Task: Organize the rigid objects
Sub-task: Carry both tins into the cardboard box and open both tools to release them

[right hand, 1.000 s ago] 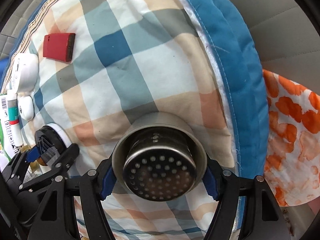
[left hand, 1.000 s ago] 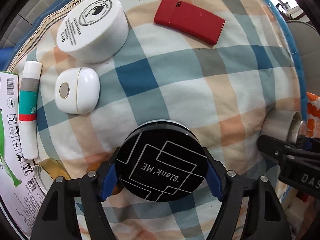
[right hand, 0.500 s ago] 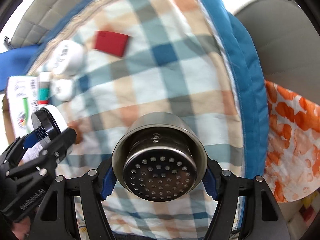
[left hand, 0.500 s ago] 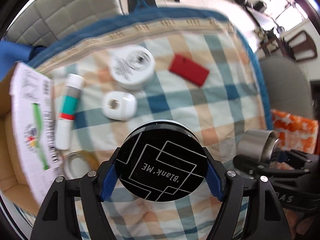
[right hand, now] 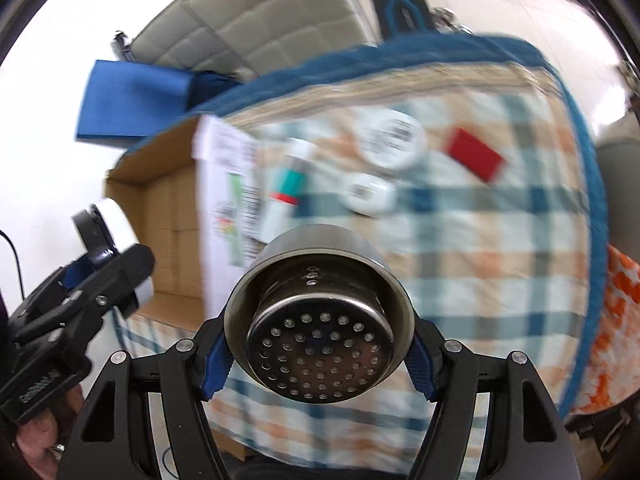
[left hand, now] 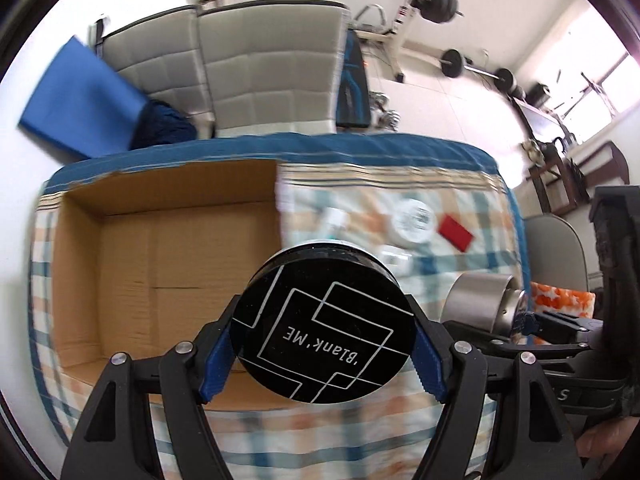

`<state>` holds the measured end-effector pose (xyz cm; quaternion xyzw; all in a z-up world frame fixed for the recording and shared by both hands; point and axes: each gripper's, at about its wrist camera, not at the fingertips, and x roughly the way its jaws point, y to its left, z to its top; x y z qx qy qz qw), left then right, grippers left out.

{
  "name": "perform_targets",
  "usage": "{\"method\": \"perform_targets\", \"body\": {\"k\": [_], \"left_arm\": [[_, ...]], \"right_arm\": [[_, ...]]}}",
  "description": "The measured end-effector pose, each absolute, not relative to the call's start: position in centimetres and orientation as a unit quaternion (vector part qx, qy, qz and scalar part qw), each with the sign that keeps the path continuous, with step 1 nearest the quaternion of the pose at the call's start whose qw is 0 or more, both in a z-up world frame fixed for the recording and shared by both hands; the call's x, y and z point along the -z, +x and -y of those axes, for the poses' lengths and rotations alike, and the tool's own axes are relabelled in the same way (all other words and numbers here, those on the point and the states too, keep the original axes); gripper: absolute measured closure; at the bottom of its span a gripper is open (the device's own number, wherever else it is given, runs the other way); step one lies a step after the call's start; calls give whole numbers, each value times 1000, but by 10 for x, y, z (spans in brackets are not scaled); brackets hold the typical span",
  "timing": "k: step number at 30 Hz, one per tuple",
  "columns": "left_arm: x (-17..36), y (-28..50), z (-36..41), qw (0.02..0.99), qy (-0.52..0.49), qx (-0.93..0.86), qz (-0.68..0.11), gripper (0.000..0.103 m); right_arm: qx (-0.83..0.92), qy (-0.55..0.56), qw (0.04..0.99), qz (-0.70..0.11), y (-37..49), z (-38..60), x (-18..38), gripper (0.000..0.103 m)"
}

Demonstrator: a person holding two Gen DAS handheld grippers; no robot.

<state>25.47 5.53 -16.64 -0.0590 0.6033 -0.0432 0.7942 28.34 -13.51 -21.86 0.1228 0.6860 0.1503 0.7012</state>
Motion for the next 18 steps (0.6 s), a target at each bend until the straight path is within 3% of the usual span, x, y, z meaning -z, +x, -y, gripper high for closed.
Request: {"method": "perform_targets", "body": {"k": [10, 18], "left_arm": [[215, 290, -217, 753, -141, 22, -642, 30], [305, 339, -266, 673, -222, 49, -704, 30]], "right_arm": [[-157, 91, 700, -691, 335, -39, 241, 30], [-135, 42, 681, -719, 370, -105, 307, 30]]}}
